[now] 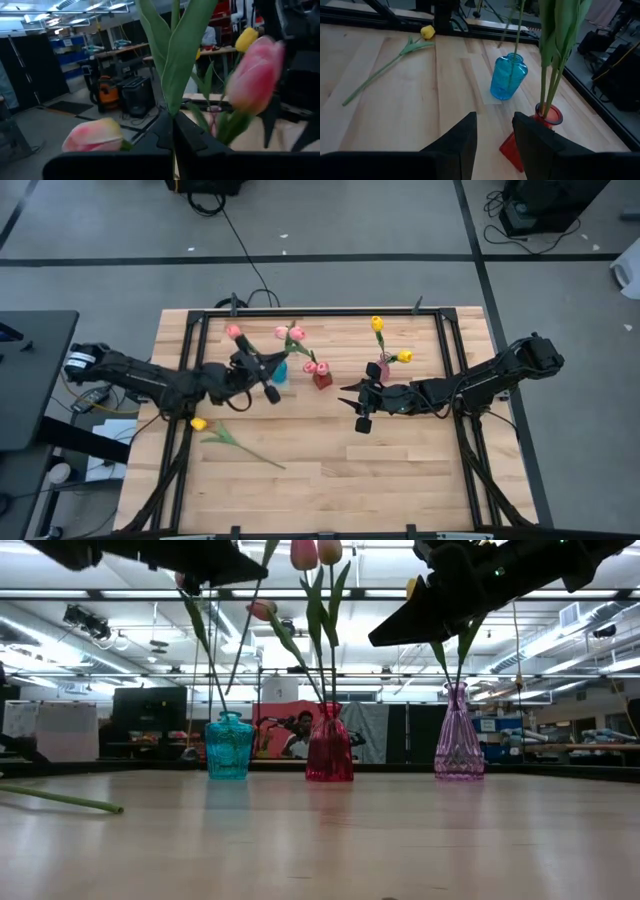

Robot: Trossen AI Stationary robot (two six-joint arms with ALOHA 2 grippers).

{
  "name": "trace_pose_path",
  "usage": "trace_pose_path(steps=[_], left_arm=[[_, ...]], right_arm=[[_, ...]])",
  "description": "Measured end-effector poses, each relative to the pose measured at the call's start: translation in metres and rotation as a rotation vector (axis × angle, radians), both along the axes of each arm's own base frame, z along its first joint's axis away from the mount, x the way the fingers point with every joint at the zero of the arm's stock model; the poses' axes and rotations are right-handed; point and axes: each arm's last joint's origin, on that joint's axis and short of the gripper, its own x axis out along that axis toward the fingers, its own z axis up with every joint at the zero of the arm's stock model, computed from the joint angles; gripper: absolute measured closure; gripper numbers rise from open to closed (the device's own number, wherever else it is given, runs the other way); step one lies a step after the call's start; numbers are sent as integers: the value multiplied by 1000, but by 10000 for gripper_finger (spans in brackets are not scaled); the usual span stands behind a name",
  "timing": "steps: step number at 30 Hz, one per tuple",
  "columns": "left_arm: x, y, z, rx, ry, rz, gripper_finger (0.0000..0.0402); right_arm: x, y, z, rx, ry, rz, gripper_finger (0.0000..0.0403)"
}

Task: Sort flowers into vase by color
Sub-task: Put the light pink flower into the blue vase

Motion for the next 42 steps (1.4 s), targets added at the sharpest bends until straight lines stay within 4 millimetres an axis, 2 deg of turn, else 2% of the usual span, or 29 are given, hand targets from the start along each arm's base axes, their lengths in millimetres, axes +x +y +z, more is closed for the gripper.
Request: trace_pose_path(steps=[4,8,14,35,42], left_arm=[[-3,11,-12,26,-3,17,398],[-8,17,-17,60,-57,-3,399],[-12,24,-28,71,-48,-1,399],[-6,25,-38,60,21,-25,399],[2,24,-52,25,64,-47,399]], right_arm=[[0,0,0,1,-1,-1,264],[0,0,0,7,-3,-3,263],[0,0,0,9,-3,-4,263],[0,0,0,9,-3,-3,263],[0,0,0,12,-6,3,263]])
